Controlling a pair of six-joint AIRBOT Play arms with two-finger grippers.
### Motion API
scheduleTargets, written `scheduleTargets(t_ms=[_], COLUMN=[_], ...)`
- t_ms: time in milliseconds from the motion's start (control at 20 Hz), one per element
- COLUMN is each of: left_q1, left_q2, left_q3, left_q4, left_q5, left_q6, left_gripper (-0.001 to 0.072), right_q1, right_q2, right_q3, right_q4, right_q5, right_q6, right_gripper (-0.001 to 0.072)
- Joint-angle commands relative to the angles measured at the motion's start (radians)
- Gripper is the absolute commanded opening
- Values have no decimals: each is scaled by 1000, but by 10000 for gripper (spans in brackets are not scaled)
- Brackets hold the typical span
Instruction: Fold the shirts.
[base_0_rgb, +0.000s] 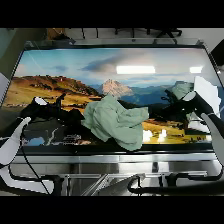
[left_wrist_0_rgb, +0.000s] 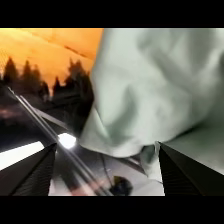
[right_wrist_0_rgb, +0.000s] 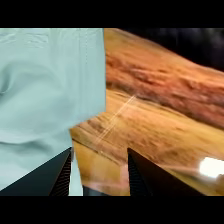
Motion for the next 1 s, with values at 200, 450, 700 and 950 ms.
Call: scheduleTargets(t_ms=[200, 450, 700, 950], left_q1=[2, -18, -11, 77], left_q2=[-75, -74, 3, 282], left_q3=[-21, -20, 107, 654], left_q4=[-205, -215, -369, -385], left_q5=[44, 36, -90, -223], left_q6=[129, 154, 181, 27], left_gripper=[479, 18, 12, 12], right_q1=[54, 52, -3, -216], right_q2=[-131, -144, -57, 117], right_q3=[2, 4, 144, 640], right_q4=[228, 377, 497, 902], right_q5=[-122, -121, 0, 160], right_q6=[-151, -251, -273, -320], right_gripper=[291, 19, 17, 17])
